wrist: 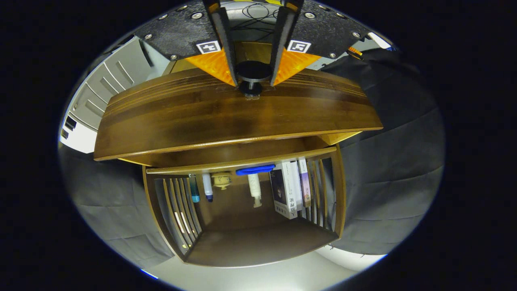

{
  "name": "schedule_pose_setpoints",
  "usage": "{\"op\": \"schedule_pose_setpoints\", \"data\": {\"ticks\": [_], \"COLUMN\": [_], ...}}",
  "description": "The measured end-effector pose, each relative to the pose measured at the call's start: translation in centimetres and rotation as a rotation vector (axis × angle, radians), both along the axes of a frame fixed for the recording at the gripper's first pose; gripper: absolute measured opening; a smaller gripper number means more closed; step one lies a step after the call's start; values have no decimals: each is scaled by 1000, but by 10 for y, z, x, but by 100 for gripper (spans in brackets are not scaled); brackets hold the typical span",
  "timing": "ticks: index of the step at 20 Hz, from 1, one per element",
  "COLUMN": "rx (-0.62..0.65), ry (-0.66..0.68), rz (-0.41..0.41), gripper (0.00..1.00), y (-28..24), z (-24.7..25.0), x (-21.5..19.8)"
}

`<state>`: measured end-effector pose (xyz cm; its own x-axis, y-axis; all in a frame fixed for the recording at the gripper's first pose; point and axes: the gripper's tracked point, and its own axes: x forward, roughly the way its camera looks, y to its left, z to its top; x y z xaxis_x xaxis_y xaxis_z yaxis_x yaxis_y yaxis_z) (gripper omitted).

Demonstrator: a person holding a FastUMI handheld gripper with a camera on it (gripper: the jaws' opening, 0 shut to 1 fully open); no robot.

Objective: Pull open the drawer, take out the items inside it, and place them on the countertop above the cabinet.

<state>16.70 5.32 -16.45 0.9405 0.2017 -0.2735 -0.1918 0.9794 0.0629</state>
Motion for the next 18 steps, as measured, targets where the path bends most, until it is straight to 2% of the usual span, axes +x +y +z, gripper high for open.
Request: {"op": "schedule_pose_setpoints", "data": {"ticks": [3,7,12,15,18], "rx": [-24,0,36,26,-40], "ry": [-111,-147,-119,20,131], "rz": [-4,9,-6,23,62], "gripper": [68,93,93,93,93], "y": [-7,-15,-26,-26,-26], "z": [30,78,114,110,104], "x": [12,15,39,57,84]}}
